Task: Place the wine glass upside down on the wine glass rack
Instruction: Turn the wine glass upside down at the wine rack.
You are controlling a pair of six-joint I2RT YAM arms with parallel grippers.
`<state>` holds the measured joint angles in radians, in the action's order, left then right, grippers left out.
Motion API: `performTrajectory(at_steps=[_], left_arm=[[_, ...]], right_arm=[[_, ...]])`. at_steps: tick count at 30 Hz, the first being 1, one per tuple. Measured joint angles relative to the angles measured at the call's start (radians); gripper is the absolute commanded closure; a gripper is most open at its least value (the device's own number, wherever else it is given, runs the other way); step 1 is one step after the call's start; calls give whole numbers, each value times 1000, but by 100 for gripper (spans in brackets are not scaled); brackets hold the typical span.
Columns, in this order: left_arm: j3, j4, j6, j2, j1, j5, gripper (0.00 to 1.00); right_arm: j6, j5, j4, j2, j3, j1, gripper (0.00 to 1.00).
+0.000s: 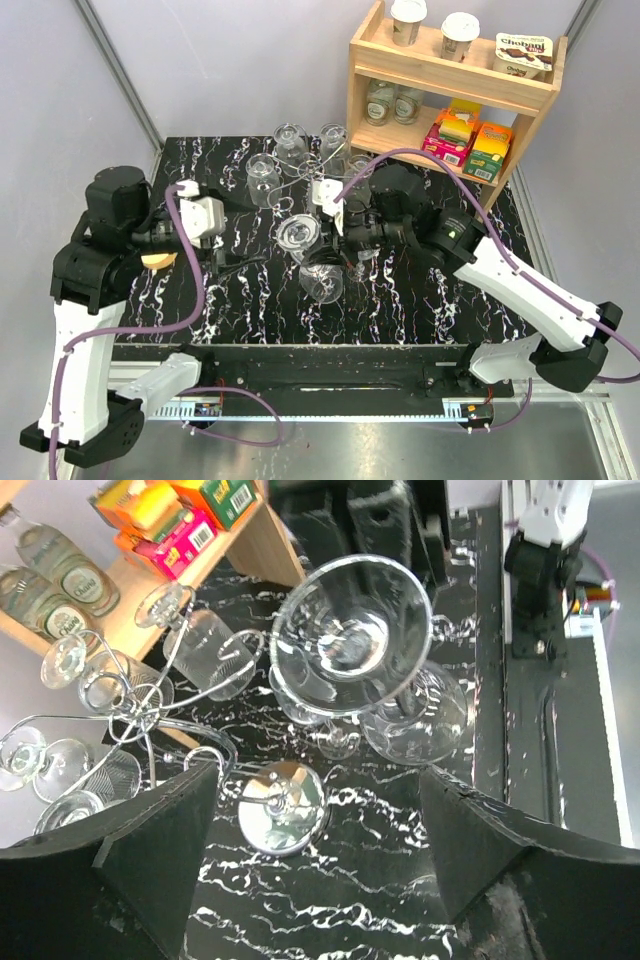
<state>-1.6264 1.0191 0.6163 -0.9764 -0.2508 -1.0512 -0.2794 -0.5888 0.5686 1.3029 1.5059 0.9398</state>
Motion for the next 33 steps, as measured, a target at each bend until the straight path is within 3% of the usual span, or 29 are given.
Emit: performTrajectory(at_steps=[13,33], left_arm=[[-1,61,197,-4,-174,218,23],[-51,12,291,-106,-300,356,69]], right_arm=[[63,-8,8,107,100,-21,100],[165,-93,5,138,104,-77,100]])
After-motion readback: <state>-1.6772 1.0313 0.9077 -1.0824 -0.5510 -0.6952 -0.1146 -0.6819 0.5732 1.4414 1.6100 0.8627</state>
